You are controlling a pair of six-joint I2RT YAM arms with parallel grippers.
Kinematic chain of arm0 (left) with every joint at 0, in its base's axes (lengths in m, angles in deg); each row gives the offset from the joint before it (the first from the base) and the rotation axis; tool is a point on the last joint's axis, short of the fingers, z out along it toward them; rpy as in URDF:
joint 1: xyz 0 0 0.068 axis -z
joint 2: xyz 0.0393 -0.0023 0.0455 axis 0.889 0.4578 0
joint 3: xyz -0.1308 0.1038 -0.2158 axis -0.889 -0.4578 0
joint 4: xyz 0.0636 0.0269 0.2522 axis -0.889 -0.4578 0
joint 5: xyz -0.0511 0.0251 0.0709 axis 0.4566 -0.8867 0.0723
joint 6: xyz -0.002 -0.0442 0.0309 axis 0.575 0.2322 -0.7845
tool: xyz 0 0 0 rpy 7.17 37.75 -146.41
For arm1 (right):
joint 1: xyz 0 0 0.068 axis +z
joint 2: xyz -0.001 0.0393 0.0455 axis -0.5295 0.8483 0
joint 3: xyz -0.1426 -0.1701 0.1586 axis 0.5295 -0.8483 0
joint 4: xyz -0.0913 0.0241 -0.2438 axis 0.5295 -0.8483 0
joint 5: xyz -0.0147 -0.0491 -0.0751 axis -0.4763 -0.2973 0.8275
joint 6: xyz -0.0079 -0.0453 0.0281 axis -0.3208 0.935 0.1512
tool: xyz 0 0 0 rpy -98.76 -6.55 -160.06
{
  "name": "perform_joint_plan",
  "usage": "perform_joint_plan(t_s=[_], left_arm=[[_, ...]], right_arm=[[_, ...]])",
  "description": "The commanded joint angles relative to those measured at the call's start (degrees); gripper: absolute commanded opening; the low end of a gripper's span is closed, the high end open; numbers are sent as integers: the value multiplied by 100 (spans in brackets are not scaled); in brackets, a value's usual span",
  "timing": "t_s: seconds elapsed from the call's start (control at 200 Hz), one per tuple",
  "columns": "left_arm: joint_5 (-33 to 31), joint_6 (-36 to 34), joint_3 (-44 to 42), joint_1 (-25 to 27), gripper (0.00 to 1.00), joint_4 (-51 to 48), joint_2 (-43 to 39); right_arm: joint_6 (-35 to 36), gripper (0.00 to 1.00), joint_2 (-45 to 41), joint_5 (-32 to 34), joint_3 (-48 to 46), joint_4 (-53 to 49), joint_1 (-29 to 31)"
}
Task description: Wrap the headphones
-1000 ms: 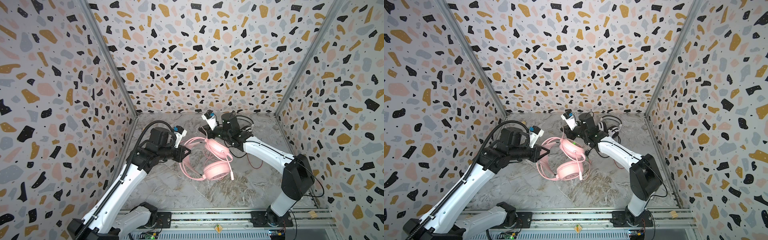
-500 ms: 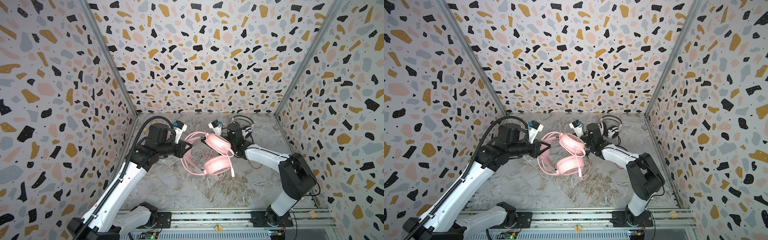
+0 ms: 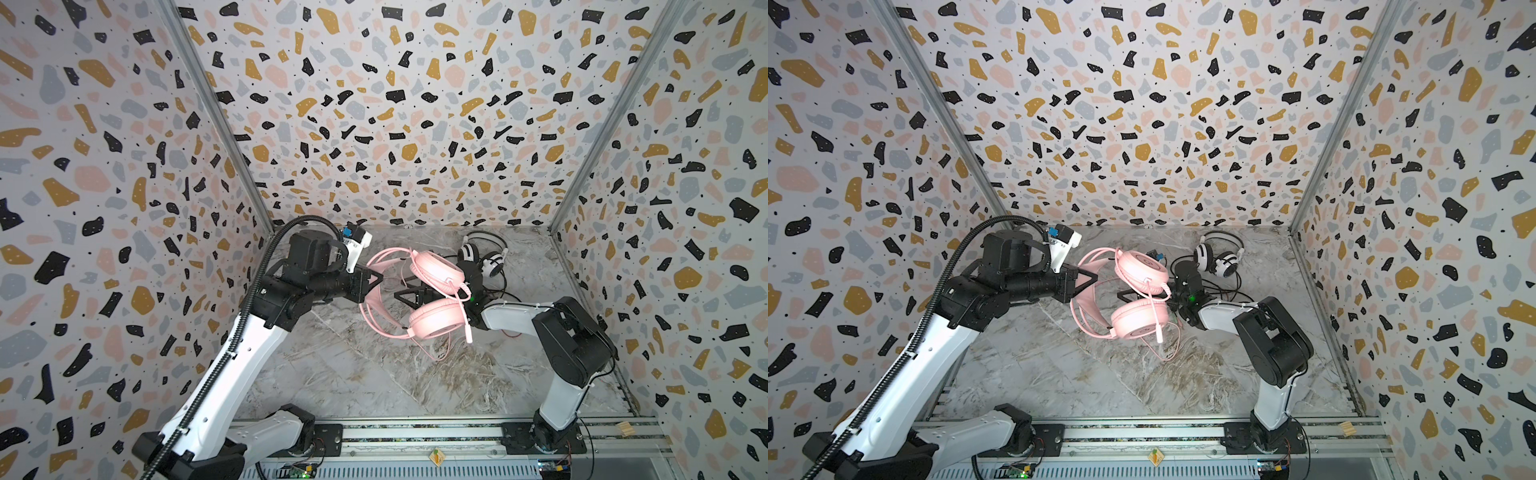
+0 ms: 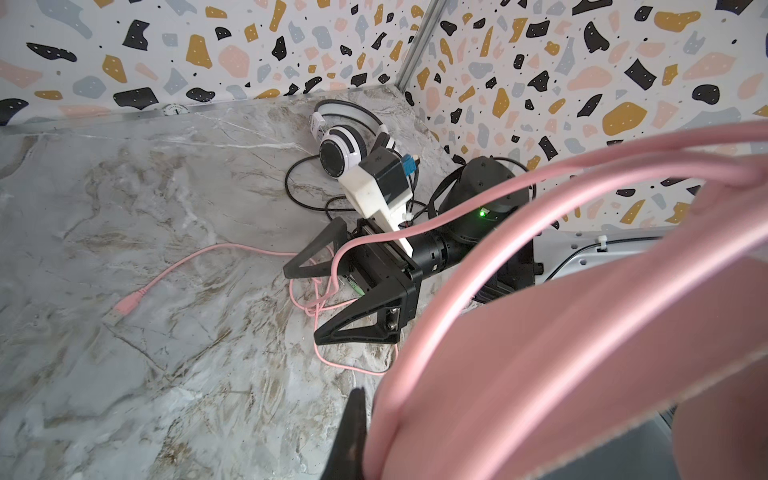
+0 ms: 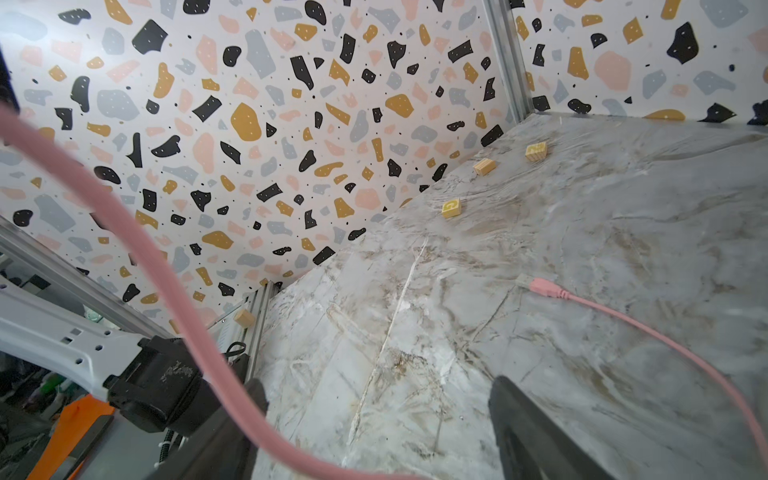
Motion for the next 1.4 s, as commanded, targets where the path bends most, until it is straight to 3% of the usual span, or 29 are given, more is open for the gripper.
perform_joint_plan(t_s=[0.0, 0.29, 0.471, 0.576, 0.746, 0.901, 1.196, 1.392], left_arm=[[104, -4, 339, 7, 0, 39, 62], [253, 75, 740, 8, 0, -35, 181], [170, 28, 1032, 8, 0, -236, 275], [-29, 76, 1112, -3, 0, -202, 223], [-479, 75, 1307, -105, 0, -193, 267], [-885, 278, 1136, -297, 0, 235, 301], [-1850, 1425, 681, -943, 0, 1824, 275], [-2446, 1615, 713, -1177, 0, 2223, 504]], right_arm=[[-52, 86, -260, -46, -245, 432, -103], [-15, 86, 597, -180, 398, 574, 119], [-242, 80, 1320, -248, 666, 1031, 139], [-536, 59, 1541, -375, 635, 1429, 66], [-639, 14, 1155, -216, -175, 1929, -105], [-537, 0, 477, -18, -850, 1836, -222], [181, 0, -776, 673, -1522, 162, -23], [1135, 0, -1992, 1938, -1716, -1547, 402]])
